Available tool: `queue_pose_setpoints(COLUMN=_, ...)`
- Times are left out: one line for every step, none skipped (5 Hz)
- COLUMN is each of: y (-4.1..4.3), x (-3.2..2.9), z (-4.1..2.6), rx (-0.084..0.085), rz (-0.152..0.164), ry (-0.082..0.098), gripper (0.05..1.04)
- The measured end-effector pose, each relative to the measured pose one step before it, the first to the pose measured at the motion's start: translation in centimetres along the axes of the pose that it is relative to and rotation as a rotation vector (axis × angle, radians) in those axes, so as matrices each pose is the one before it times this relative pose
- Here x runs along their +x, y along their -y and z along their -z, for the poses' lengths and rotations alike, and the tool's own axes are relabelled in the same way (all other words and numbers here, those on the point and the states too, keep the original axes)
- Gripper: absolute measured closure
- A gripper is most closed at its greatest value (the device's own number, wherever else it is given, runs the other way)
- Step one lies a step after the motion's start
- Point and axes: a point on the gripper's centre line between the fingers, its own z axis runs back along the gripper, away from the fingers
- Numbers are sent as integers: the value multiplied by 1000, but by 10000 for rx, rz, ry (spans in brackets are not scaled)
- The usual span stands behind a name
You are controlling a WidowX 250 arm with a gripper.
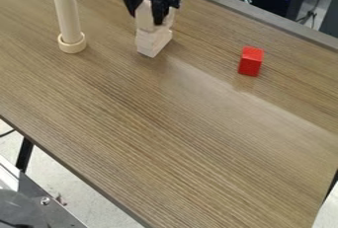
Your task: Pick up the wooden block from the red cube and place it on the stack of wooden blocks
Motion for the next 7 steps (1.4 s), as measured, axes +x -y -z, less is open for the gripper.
queue_pose_setpoints(y=-76, x=302, z=-48, rx=34, rz=-56, ry=43, gripper=521)
queue_pose_setpoints(y=-52, x=231, z=81, rx=11, rz=-160, ry=-93, gripper=521)
queue_pose_setpoints(y=-12, x=150, z=-26, rx=6, rz=-46, ry=76, gripper=471)
queue_pose_setpoints(y=84, x=55, z=0, rx=-24, rz=-24, ry=32, gripper=177)
queue_pose_setpoints(y=65, x=97, z=-282, rx=-69, rz=-30, ry=82, gripper=81)
queue_pose_setpoints(y=-198, x=659, z=-2035, rx=-117, rz=-206, ry=492, gripper=84)
queue_pose_setpoints(y=123, x=408, z=-2922, rx=-257, rz=-33, ry=377, gripper=84)
